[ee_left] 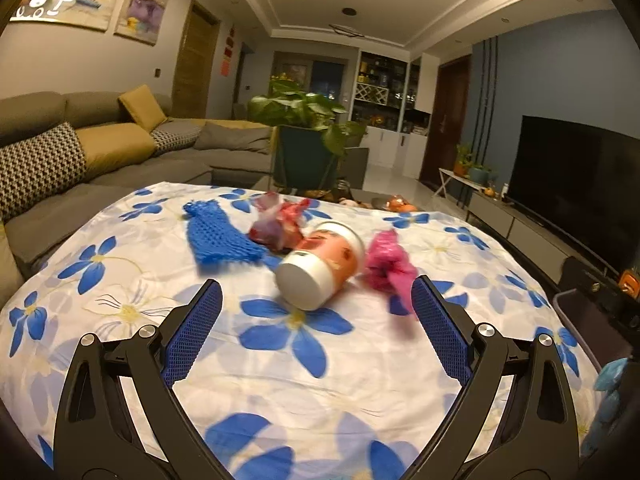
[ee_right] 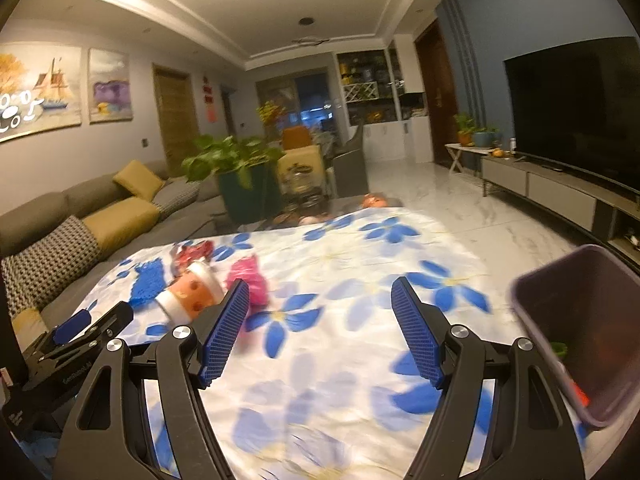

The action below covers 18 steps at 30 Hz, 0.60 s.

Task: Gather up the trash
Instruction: 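Move both open tools back toward the pink bag and white cup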

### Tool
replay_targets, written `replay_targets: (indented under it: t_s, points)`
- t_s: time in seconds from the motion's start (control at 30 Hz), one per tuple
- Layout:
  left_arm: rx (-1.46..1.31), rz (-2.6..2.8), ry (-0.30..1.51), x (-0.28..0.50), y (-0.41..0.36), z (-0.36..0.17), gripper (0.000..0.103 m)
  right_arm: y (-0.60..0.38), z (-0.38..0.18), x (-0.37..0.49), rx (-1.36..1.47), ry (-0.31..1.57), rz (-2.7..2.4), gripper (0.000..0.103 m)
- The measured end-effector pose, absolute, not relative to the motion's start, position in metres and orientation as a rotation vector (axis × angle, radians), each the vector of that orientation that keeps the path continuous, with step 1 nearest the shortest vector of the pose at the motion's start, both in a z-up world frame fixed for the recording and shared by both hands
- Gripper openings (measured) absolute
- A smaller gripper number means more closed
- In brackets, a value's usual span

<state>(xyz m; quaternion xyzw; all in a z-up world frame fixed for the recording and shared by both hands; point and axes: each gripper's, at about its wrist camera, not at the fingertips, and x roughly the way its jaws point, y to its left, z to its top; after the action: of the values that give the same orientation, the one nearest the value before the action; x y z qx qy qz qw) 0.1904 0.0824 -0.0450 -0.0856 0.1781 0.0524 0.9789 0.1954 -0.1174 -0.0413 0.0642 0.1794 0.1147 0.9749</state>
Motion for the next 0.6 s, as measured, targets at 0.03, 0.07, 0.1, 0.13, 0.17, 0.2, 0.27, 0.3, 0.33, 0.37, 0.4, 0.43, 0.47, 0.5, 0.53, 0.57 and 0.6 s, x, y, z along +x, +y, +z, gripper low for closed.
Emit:
replay_targets:
  t_s: [0.03,0.07,0.1,0.13,0.17,0.2,0.27,0.3,0.33,0.37,0.4,0.43,0.47,0.5,0.53,0.57,0.6]
  points:
    - [-0.175,0.11,0.357,0.19,0.085,-0.045,0.094,-0.112,-0.042,0.199,0.127,0.369,0.238,0.073]
    - [-0.18,0.117,0.354,0.191,0.09,-0.045,0.094,-0.104,-0.043,0.205,0.121,0.378,0.248,0.073]
    - [-0.184,0.122,0.352,0.191,0.093,-0.045,0.094,-0.096,-0.045,0.211,0.113,0.386,0.251,0.072]
    - [-0.189,0.126,0.351,0.192,0.098,-0.045,0.094,-0.091,-0.046,0.214,0.108,0.391,0.254,0.072]
    - [-0.192,0.131,0.349,0.193,0.101,-0.044,0.094,-0.081,-0.049,0.222,0.097,0.405,0.263,0.071]
    - [-0.201,0.14,0.347,0.194,0.106,-0.043,0.094,-0.075,-0.051,0.227,0.088,0.416,0.265,0.07]
    - [-0.219,0.143,0.344,0.196,0.112,-0.042,0.094,-0.062,-0.057,0.237,0.071,0.443,0.273,0.068]
    - [-0.227,0.143,0.343,0.198,0.117,-0.041,0.094,-0.054,-0.06,0.245,0.063,0.465,0.28,0.067]
    - [-0.228,0.143,0.341,0.2,0.119,-0.041,0.094,-0.05,-0.064,0.248,0.057,0.477,0.285,0.066]
    - [-0.224,0.145,0.34,0.202,0.121,-0.041,0.094,-0.044,-0.068,0.254,0.046,0.494,0.286,0.065]
    - [-0.221,0.144,0.339,0.204,0.123,-0.041,0.094,-0.038,-0.072,0.258,0.035,0.507,0.288,0.063]
    - [-0.221,0.141,0.338,0.205,0.123,-0.04,0.094,-0.037,-0.074,0.261,0.028,0.516,0.287,0.063]
    - [-0.22,0.138,0.339,0.207,0.124,-0.04,0.094,-0.033,-0.078,0.266,0.022,0.531,0.283,0.063]
    - [-0.217,0.134,0.342,0.21,0.124,-0.039,0.094,-0.031,-0.08,0.271,0.024,0.546,0.286,0.061]
    - [-0.213,0.132,0.342,0.212,0.125,-0.039,0.094,-0.03,-0.083,0.275,0.028,0.561,0.284,0.059]
    - [-0.21,0.131,0.342,0.213,0.124,-0.039,0.094,-0.03,-0.084,0.279,0.032,0.573,0.283,0.058]
    - [-0.207,0.128,0.344,0.216,0.125,-0.039,0.094,-0.028,-0.085,0.281,0.035,0.583,0.286,0.056]
